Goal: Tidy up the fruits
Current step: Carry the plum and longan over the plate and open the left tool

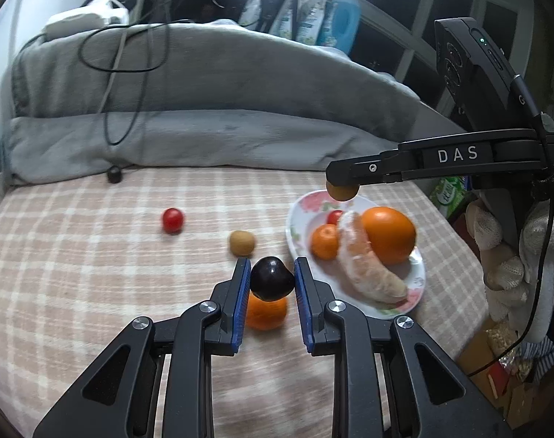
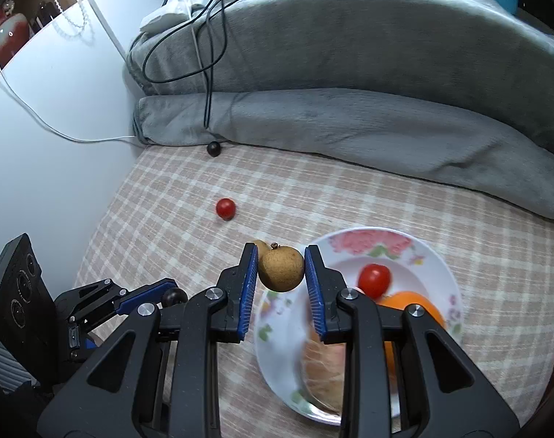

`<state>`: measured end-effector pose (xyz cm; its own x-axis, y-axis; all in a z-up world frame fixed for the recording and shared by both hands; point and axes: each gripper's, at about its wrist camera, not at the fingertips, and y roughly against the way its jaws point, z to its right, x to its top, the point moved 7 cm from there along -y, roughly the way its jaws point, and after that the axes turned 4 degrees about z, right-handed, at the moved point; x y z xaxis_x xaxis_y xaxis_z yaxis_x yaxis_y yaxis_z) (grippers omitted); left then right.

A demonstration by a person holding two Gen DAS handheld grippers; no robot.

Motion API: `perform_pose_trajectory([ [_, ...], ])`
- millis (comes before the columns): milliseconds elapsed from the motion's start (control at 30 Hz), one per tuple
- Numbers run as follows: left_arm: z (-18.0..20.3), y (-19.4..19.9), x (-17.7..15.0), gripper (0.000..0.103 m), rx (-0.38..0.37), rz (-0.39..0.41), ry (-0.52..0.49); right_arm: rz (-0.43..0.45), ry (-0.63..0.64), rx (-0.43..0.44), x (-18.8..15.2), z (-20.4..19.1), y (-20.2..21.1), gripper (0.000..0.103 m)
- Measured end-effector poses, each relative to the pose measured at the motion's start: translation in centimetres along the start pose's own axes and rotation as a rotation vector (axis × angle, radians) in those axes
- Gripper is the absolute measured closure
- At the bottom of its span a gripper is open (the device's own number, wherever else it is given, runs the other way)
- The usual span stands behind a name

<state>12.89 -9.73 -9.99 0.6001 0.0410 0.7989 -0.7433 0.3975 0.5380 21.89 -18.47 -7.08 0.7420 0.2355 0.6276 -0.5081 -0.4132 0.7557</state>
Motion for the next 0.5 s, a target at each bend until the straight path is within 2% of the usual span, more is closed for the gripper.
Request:
perform_pose_trajectory([
  [500,4.3,-3.0,0.1,0.081,-0.052,-0.044,-0.053,0.016,-0.06,-0.031,-0.7,4.6,1.3,0.076],
])
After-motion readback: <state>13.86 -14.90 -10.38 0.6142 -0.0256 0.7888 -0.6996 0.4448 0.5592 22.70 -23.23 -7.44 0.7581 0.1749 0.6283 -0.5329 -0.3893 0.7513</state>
